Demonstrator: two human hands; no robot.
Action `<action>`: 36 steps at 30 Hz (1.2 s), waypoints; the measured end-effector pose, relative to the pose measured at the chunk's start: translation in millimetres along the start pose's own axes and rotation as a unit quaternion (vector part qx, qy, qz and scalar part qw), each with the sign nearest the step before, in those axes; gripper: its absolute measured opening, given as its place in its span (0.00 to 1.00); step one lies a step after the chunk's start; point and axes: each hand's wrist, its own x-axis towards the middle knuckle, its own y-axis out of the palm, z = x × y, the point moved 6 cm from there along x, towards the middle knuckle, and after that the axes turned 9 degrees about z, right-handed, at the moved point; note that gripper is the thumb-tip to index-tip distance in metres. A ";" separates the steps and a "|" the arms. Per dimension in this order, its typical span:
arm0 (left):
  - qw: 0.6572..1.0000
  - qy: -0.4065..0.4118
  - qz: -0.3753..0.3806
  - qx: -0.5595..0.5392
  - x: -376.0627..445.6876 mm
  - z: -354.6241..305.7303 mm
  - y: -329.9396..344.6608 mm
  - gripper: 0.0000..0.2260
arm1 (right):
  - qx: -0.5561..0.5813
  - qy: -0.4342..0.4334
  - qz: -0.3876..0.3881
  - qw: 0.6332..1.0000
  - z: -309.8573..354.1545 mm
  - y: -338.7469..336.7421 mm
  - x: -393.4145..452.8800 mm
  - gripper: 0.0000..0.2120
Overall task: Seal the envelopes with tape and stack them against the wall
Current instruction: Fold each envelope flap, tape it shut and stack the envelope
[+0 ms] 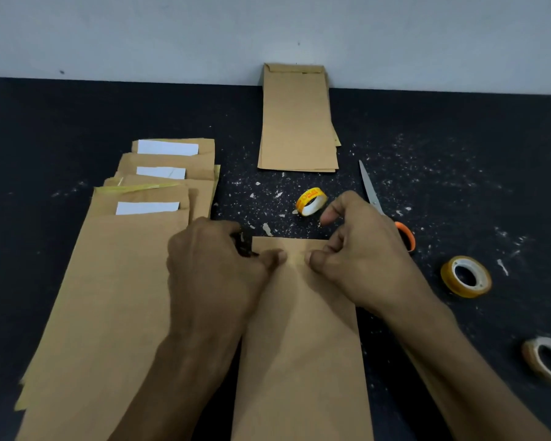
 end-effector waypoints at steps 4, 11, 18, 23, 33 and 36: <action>1.000 0.014 0.005 -0.012 1.6 4.5 0.1 0.15 | -0.004 0.004 0.005 1.000 -0.2 0.3 0.7 0.17; 0.999 0.025 0.020 -0.017 -4.6 -0.4 5.6 0.13 | -0.056 0.051 0.024 0.997 1.4 -3.7 6.1 0.18; 0.999 -0.003 0.025 -0.033 -3.3 1.4 4.1 0.15 | -0.036 0.134 0.060 0.989 -0.4 -11.1 5.4 0.19; 0.999 -0.004 0.023 -0.033 -3.3 0.4 4.3 0.14 | 0.017 0.141 0.051 0.989 -10.0 -15.3 -1.0 0.14; 0.998 -0.001 0.041 -0.052 3.5 10.1 1.0 0.10 | 0.058 0.122 0.014 0.991 -15.3 -17.8 -4.8 0.10; 0.998 0.005 0.051 -0.034 5.8 6.9 1.6 0.10 | 0.061 0.115 0.007 0.991 -15.5 -16.6 -4.2 0.10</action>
